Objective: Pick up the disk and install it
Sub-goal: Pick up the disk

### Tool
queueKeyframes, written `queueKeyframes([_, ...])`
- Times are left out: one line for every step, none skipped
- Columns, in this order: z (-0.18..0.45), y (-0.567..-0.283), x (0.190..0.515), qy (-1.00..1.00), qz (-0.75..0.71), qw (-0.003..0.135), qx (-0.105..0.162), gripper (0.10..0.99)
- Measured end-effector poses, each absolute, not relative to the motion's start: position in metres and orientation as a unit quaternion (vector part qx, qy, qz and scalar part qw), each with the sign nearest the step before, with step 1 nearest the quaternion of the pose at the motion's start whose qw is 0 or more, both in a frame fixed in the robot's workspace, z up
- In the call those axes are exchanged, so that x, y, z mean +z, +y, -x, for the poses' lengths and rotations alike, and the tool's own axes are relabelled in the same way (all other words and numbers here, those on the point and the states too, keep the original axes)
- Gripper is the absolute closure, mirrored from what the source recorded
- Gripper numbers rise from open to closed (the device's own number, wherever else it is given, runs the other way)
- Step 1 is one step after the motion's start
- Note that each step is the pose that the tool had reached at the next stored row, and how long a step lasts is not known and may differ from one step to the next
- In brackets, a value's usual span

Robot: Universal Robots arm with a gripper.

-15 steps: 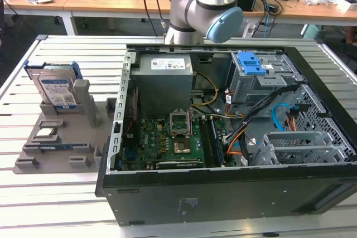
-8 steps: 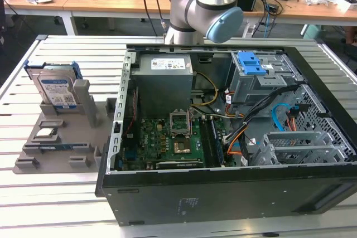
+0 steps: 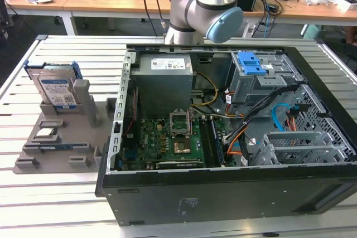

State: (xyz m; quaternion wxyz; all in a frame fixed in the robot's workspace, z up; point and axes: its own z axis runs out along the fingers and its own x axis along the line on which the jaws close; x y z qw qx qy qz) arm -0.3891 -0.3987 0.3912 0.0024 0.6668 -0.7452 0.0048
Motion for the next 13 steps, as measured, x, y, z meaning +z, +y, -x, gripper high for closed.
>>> queueKeyframes([0.389, -0.399, 0.391, -0.745, -0.667, 0.002, 0.005, 0.545])
queueKeyframes([0.389, -0.397, 0.391, -0.745, -0.667, 0.002, 0.005, 0.545])
queueKeyframes([0.389, -0.396, 0.391, -0.745, -0.667, 0.002, 0.005, 0.545])
queueKeyframes([0.389, -0.395, 0.391, -0.745, -0.667, 0.002, 0.005, 0.545])
queueKeyframes([0.388, -0.392, 0.391, -0.745, -0.667, 0.002, 0.005, 0.545])
queueKeyframes([0.388, -0.390, 0.391, -0.745, -0.667, 0.002, 0.005, 0.545])
queueKeyframes([0.387, -0.388, 0.391, -0.745, -0.667, 0.002, 0.005, 0.545])
queueKeyframes([0.386, -0.386, 0.391, -0.745, -0.667, 0.002, 0.005, 0.545])
queueKeyframes([0.384, -0.383, 0.391, -0.745, -0.667, 0.002, 0.005, 0.545])
queueKeyframes([0.383, -0.381, 0.391, -0.745, -0.667, 0.002, 0.005, 0.545])
queueKeyframes([0.382, -0.379, 0.391, -0.745, -0.667, 0.002, 0.005, 0.545])
queueKeyframes([0.381, -0.378, 0.391, -0.745, -0.667, 0.002, 0.005, 0.545])
queueKeyframes([0.380, -0.377, 0.391, -0.745, -0.667, 0.002, 0.005, 0.545])
